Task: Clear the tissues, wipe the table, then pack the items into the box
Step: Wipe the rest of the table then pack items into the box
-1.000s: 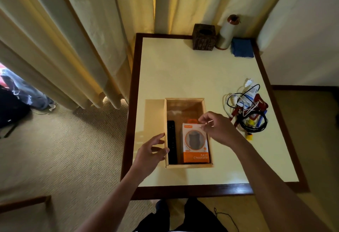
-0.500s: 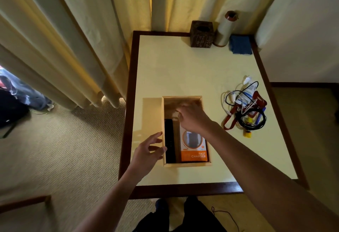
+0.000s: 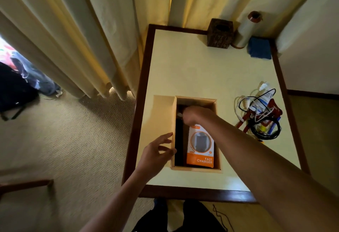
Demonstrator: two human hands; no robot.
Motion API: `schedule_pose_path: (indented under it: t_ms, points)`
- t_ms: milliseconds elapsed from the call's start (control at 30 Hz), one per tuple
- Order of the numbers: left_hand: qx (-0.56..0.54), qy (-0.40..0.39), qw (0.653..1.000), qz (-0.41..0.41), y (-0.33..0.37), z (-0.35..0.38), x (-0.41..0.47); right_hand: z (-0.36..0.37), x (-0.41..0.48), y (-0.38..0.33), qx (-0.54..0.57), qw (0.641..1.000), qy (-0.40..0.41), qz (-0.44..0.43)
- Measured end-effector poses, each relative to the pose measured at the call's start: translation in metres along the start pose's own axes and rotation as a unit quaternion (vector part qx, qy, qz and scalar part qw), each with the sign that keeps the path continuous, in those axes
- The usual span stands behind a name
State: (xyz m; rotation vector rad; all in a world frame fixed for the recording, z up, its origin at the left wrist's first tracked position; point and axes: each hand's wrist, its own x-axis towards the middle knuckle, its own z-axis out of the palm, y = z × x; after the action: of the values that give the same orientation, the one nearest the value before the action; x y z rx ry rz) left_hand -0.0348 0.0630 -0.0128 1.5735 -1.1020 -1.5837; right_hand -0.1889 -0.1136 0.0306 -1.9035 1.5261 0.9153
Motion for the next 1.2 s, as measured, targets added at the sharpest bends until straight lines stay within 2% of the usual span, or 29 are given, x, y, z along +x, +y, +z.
schedule_pose_path:
  t_ms: [267, 400, 533, 667, 767, 867, 1000, 1100, 1200]
  points:
    - [0.003, 0.002, 1.000, -0.012, 0.001, 0.000, 0.000, 0.000, 0.004, 0.020, 0.060, 0.998, -0.031, 0.018]
    - [0.008, -0.001, 1.000, -0.007, 0.002, 0.000, -0.001, 0.000, 0.008, 0.035, 0.094, 0.995, -0.014, 0.042]
    - [0.001, 0.005, 1.000, -0.004, 0.001, 0.000, -0.001, 0.001, 0.014, 0.026, 0.038, 0.998, 0.029, 0.035]
    - [-0.007, 0.006, 1.000, -0.007, -0.002, 0.001, 0.000, 0.019, 0.026, 0.034, 0.147, 0.982, 0.119, 0.008]
    - [-0.007, 0.010, 1.000, -0.003, -0.005, 0.002, 0.000, 0.021, 0.027, 0.033, 0.237, 0.968, 0.084, 0.003]
    - [-0.010, 0.011, 1.000, -0.004, -0.004, 0.002, -0.001, 0.013, 0.028, 0.029, 0.178, 0.983, 0.020, 0.048]
    - [-0.006, 0.009, 1.000, -0.008, 0.000, 0.002, -0.003, 0.000, 0.013, 0.029, 0.163, 0.986, 0.040, 0.005]
    - [0.000, 0.015, 1.000, -0.008, 0.002, 0.003, -0.002, -0.006, -0.013, 0.039, 0.250, 0.961, 0.112, -0.027]
    - [-0.010, 0.019, 1.000, -0.014, 0.005, 0.004, -0.004, -0.001, -0.047, 0.052, 0.381, 0.904, 0.185, -0.048]
